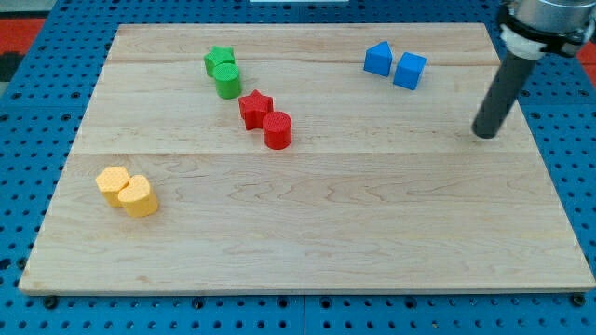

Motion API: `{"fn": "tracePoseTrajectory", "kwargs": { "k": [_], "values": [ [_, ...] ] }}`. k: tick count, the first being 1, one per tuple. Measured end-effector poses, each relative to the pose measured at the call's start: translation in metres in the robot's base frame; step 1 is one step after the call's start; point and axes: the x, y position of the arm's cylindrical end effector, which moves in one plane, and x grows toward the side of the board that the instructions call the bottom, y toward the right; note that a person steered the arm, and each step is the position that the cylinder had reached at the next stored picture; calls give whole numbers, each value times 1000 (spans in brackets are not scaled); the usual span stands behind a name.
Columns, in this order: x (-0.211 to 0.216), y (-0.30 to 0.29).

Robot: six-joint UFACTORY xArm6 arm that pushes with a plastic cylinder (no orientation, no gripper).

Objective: Place your arm to the top right corner

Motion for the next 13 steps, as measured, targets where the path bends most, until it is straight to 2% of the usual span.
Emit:
{"fn": "tracePoseTrajectory", "kwargs": {
  "k": [1, 2, 4, 10, 11, 12, 13],
  "values": [
    [17, -63],
    [64, -107],
    [67, -166],
    [79, -147],
    [61, -146],
    [69, -176],
    [39, -220]
  ]
}}
